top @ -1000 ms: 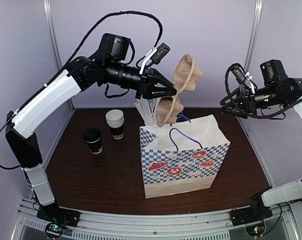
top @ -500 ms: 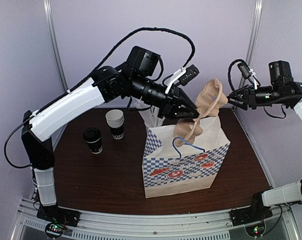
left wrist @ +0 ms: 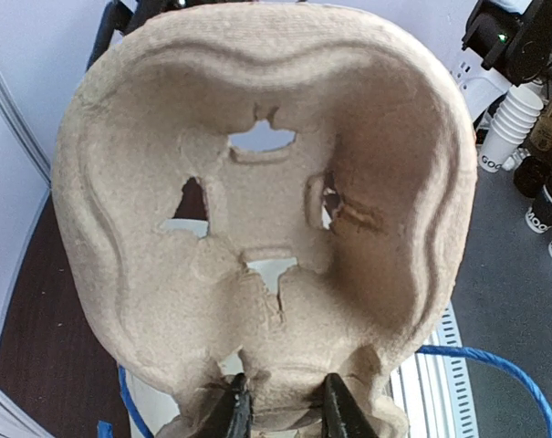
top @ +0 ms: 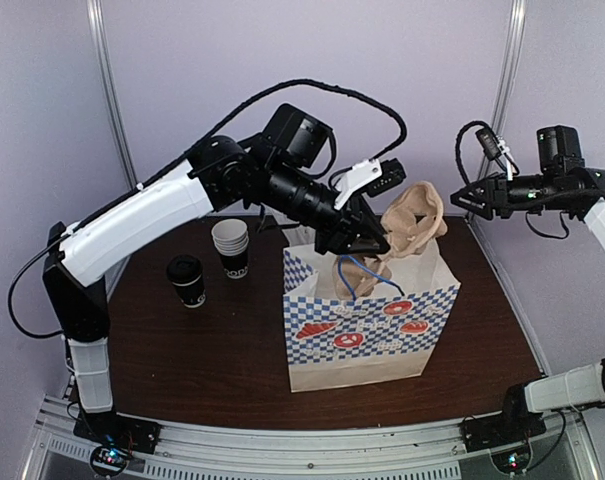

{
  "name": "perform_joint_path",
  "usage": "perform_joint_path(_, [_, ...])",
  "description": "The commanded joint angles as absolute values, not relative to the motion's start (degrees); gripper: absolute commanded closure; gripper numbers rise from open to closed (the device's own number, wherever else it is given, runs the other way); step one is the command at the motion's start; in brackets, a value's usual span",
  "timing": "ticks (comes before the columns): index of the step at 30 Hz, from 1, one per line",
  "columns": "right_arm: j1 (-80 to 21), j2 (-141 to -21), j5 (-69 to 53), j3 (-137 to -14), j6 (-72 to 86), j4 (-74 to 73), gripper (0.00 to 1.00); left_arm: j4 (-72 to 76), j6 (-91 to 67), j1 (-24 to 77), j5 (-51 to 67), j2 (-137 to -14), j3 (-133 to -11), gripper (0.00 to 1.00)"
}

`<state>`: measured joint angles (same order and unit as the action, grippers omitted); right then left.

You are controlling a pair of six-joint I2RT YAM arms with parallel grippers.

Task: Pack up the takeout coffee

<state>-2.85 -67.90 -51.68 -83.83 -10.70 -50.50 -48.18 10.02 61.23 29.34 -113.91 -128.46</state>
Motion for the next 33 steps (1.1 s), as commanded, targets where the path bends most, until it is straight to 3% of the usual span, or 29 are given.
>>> perform_joint_path(1, [-2.4,-67.7,-51.6,-82.6,-10.6,-48.8,0.38,-47.6,14.2,61.2,23.3,-106.7,-128.2,0.74])
perform_joint_path(11, [-2.3,-68.2,-52.4,-81.8,-10.6,-48.3,0.38,-43.9,13.9,61.3,24.9,-102.4,-126.9,0.74])
perform_joint_path(33, [-2.2,-66.7,-52.0,-79.5,-11.9,-48.4,0.38,-45.5,11.1,62.6,30.9,-116.2,-131.6,0.74])
